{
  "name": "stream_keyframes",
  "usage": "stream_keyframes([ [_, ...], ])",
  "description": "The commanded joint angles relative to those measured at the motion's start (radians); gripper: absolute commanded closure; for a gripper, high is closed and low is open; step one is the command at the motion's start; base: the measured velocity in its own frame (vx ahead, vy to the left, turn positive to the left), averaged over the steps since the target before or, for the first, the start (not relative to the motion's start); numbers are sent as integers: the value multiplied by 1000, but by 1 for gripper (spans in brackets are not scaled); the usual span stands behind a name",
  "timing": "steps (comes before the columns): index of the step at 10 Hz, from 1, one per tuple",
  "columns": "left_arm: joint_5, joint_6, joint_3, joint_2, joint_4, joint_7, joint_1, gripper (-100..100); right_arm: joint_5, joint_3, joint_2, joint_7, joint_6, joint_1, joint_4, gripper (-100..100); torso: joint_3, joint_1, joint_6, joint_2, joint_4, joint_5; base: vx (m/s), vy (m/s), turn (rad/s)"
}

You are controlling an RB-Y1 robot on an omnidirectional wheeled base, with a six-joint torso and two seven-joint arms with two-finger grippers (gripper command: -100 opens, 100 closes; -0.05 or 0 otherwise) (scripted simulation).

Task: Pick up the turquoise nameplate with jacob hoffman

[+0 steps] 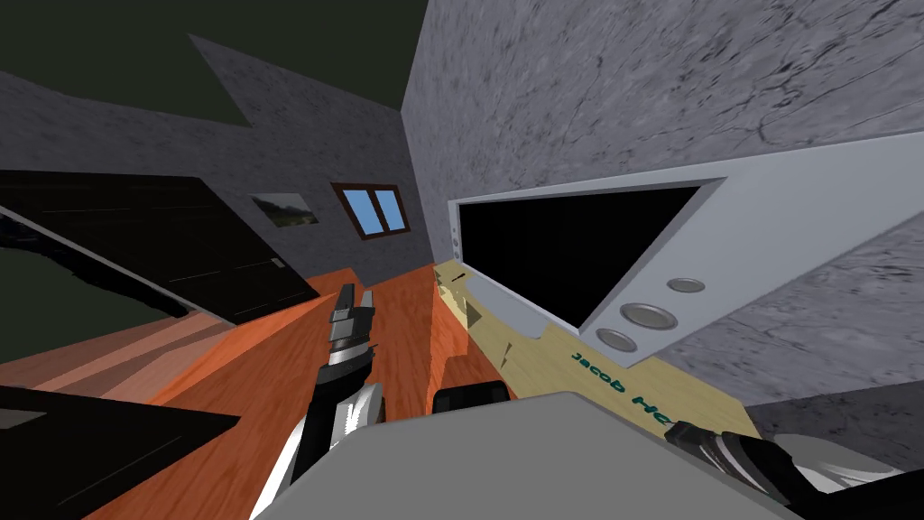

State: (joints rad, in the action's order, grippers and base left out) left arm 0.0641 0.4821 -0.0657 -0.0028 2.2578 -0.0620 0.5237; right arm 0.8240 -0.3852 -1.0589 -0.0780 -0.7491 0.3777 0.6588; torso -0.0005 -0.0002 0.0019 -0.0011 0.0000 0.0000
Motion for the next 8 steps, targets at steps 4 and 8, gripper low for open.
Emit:
stream_keyframes([
  [4,0,0,0,0,0,0,0,0,39,-25,-36,-57,-11,1,-84,-100,0,-1,1,0,0,0,11,-3,136],
  [8,0,0,0,0,0,0,0,0,69,-51,-38,-105,-15,-5,-140,-100,0,-2,0,-1,0,-1,14,-15,124],
])
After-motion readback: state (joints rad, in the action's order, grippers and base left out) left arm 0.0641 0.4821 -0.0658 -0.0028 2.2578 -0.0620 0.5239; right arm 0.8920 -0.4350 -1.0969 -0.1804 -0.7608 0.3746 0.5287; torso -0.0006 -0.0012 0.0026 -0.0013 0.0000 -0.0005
